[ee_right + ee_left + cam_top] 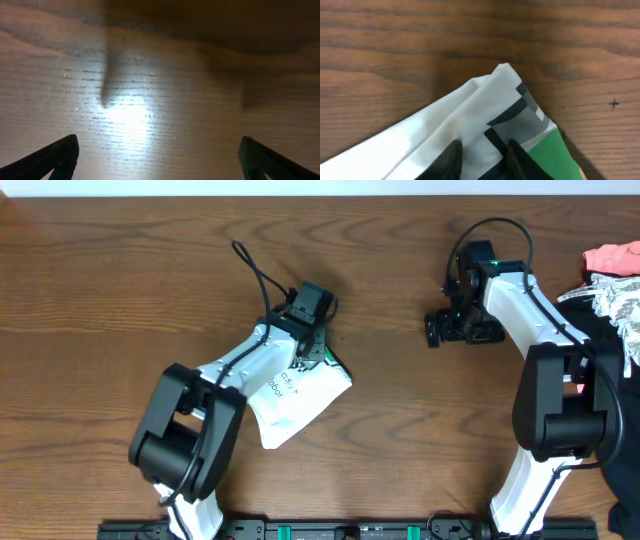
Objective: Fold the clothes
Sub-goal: 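Grasp the folded white shirt bundle with the left gripper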
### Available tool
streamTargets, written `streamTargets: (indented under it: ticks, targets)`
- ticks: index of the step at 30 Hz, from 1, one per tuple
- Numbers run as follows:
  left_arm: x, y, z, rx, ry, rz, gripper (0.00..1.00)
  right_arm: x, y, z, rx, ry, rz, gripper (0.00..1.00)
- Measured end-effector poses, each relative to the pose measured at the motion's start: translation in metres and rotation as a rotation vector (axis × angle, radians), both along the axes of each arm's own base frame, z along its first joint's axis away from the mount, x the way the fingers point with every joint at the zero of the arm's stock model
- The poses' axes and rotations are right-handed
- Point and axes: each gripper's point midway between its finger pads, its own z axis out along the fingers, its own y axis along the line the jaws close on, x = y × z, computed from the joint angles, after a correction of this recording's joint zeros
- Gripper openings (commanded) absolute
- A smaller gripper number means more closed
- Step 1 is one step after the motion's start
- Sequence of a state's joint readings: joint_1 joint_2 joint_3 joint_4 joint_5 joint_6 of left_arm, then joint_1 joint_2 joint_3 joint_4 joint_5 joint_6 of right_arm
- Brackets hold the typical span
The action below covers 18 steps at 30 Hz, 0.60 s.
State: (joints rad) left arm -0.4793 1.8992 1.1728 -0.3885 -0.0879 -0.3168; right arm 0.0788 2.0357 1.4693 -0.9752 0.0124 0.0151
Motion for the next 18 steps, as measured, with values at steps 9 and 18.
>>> streamTargets:
  ticks: [9,18]
  targets:
    - [-0.004,0.006,0.122,-0.11,-0.226,0.01,0.94,0.005,-0.002,0.0,-0.013,-0.021,-0.001,0.99]
    - [-0.068,0.013,0.106,-0.09,0.007,-0.053,0.94,0.006,-0.002,0.0,-0.014,-0.024,-0.001,0.99]
